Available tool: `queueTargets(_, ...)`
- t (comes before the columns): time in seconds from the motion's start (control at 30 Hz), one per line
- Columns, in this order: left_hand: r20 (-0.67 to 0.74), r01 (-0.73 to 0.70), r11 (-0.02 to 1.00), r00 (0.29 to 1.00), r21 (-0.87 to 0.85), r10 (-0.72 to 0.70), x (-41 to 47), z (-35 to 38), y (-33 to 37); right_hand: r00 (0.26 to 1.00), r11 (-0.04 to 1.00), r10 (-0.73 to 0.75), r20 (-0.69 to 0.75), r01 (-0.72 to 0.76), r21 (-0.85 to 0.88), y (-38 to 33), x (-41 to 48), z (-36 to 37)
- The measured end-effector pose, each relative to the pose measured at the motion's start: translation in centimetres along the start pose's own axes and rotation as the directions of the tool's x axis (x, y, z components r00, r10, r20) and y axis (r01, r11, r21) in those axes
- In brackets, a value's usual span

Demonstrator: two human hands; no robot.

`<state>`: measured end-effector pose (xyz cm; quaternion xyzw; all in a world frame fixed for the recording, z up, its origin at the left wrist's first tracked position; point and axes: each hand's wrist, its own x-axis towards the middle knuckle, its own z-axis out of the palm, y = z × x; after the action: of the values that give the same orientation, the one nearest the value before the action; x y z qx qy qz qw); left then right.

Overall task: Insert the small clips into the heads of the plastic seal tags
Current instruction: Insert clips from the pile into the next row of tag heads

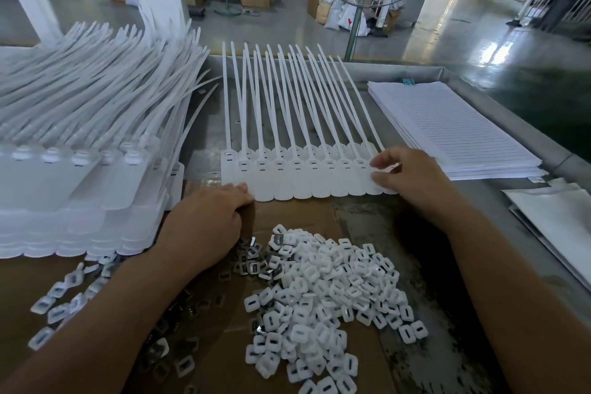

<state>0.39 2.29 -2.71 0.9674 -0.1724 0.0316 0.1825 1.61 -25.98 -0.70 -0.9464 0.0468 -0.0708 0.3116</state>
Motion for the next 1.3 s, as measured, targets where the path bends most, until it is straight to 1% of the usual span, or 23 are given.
queueTargets(0.07, -0.002, -0.001, 1.000, 1.000, 0.002, 0.001, 0.0, 0.0, -0.1, 0.977, 0.996, -0.087, 0.197, 0.086, 0.016, -1.2, -1.3, -0.7)
queueTargets(0.1, -0.001, -0.003, 1.000, 1.000, 0.001, 0.003, 0.0, 0.0, -0.1, 0.944, 0.993, -0.118, 0.308, 0.116, 0.025, -1.9, -1.8, -1.0)
queueTargets(0.17, 0.005, -0.004, 1.000, 1.000, 0.004, 0.004, 0.1, 0.0, -0.2, 0.855, 0.985, -0.157, 0.494, 0.174, 0.012, -3.1, -2.4, -1.0)
queueTargets(0.23, 0.003, -0.007, 1.000, 1.000, 0.007, 0.007, 0.1, 0.0, -0.2, 0.787, 0.977, -0.160, 0.596, 0.211, -0.017, -3.8, -2.7, -0.6)
queueTargets(0.27, 0.001, -0.010, 1.000, 1.000, 0.008, 0.010, 0.1, 0.1, -0.3, 0.771, 0.976, -0.156, 0.618, 0.217, -0.024, -3.9, -2.8, -0.3)
queueTargets(0.33, 0.000, -0.013, 1.000, 1.000, 0.007, 0.013, 0.1, 0.1, -0.3, 0.761, 0.975, -0.154, 0.630, 0.221, -0.029, -4.1, -3.0, 0.1)
queueTargets(0.77, 0.014, -0.016, 1.000, 1.000, 0.008, 0.016, 0.3, 0.2, -0.2, 0.759, 0.981, -0.144, 0.635, 0.194, -0.010, -4.0, -3.1, 0.2)
queueTargets(0.9, 0.011, -0.017, 1.000, 1.000, 0.011, 0.017, 0.2, 0.2, -0.1, 0.799, 0.989, -0.148, 0.582, 0.126, 0.079, -3.6, -2.8, -0.6)
queueTargets(0.97, 0.014, -0.018, 1.000, 1.000, 0.012, 0.017, 0.3, 0.2, -0.1, 0.845, 0.982, -0.174, 0.505, 0.114, 0.147, -3.1, -2.6, -1.2)
queueTargets(1.0, 0.016, -0.018, 1.000, 1.000, 0.012, 0.018, 0.3, 0.2, -0.1, 0.880, 0.980, -0.173, 0.441, 0.108, 0.169, -2.7, -2.5, -1.4)
queueTargets(1.07, 0.019, -0.016, 1.000, 1.000, 0.008, 0.016, 0.3, 0.2, -0.1, 0.955, 0.978, -0.128, 0.268, 0.077, 0.193, -1.7, -2.0, -1.7)
queueTargets(1.13, 0.023, -0.012, 1.000, 1.000, 0.008, 0.012, 0.3, 0.2, -0.1, 0.996, 0.975, -0.038, 0.082, 0.019, 0.222, -0.5, -1.2, -1.7)
queueTargets(1.17, 0.023, -0.009, 1.000, 1.000, 0.012, 0.009, 0.3, 0.2, -0.1, 1.000, 0.972, 0.015, -0.002, -0.015, 0.234, 0.1, -0.7, -1.6)
queueTargets(1.23, 0.020, -0.003, 1.000, 1.000, 0.012, 0.002, 0.3, 0.2, -0.1, 0.983, 0.966, 0.111, -0.145, -0.072, 0.249, 1.0, 0.0, -1.5)
queueTargets(1.3, 0.022, 0.001, 1.000, 1.000, 0.007, -0.001, 0.2, 0.1, 0.0, 0.955, 0.959, 0.181, -0.234, -0.119, 0.258, 1.7, 0.8, -1.4)
